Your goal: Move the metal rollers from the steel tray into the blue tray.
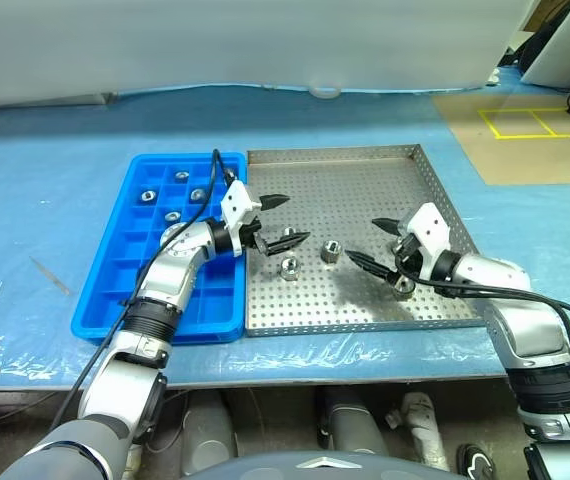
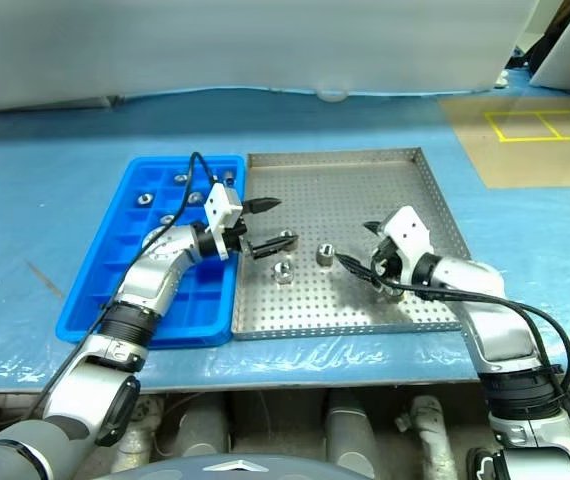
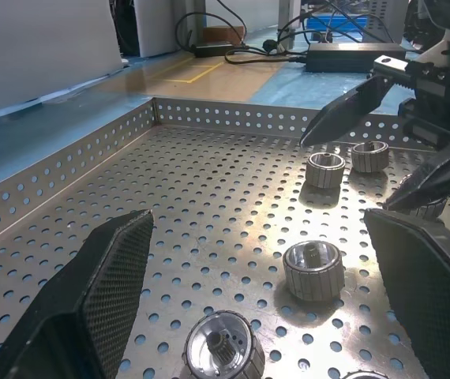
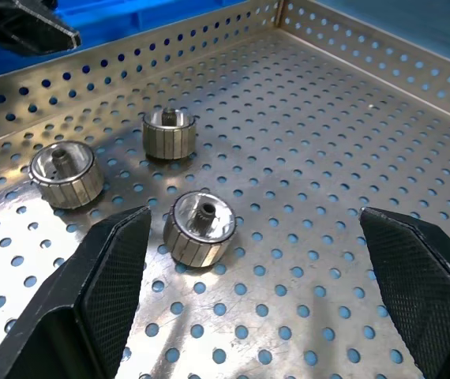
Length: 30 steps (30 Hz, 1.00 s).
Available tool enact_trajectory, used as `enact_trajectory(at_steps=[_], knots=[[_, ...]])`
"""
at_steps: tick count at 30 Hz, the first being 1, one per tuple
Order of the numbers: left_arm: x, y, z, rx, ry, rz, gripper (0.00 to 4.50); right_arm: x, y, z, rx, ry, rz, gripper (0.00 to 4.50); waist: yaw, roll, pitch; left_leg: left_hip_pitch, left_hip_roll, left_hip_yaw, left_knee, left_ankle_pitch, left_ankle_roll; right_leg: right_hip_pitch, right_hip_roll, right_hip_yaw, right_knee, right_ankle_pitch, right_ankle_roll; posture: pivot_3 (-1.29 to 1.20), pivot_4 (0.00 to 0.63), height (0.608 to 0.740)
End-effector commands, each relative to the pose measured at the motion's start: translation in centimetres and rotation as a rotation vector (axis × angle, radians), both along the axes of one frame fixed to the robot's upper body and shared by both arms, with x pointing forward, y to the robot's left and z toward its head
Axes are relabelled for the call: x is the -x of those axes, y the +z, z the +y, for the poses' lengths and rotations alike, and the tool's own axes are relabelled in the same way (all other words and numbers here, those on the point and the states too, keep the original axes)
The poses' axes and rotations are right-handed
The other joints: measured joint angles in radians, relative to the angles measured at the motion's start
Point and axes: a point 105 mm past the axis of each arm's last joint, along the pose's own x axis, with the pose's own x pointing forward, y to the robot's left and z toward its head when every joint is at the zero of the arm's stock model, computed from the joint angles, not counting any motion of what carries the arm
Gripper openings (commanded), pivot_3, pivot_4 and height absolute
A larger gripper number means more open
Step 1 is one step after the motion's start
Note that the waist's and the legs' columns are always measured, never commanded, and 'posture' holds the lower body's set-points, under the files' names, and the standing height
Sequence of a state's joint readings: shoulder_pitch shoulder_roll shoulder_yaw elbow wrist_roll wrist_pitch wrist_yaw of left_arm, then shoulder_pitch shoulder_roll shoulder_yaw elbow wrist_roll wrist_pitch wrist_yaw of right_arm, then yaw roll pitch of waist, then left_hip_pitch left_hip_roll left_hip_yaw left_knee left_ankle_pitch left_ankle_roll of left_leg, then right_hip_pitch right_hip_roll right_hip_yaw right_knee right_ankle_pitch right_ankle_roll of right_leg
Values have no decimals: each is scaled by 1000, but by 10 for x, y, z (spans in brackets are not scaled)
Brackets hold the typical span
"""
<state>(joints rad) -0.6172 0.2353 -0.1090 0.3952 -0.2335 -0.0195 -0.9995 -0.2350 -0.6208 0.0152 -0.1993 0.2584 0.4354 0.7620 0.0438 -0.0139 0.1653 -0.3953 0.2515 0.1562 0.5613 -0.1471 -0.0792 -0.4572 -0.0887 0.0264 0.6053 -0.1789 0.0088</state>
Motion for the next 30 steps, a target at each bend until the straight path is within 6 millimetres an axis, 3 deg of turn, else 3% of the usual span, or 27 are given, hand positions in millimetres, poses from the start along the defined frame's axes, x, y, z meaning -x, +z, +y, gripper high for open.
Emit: enact_trajectory(at_steps=[1, 19, 30], knots=[[1, 8, 0, 0, -11, -42, 4500, 0, 11, 3, -10, 18, -42, 4411, 0, 0, 0, 0, 0, 0, 0, 0, 0, 0, 0, 0, 0, 0, 0, -121, 150, 740], [-9, 14, 2, -16, -5, -7, 4500, 1, 6, 4, -12, 0, -47, 4411, -1, 0, 0, 0, 0, 0, 0, 0, 0, 0, 0, 0, 0, 0, 0, -167, 150, 740], [-16, -1, 1, -143, -13, 40, 4500, 3, 1, 3, -10, -22, -43, 4411, -3, 0, 0, 0, 0, 0, 0, 0, 0, 0, 0, 0, 0, 0, 0, -192, 150, 740]])
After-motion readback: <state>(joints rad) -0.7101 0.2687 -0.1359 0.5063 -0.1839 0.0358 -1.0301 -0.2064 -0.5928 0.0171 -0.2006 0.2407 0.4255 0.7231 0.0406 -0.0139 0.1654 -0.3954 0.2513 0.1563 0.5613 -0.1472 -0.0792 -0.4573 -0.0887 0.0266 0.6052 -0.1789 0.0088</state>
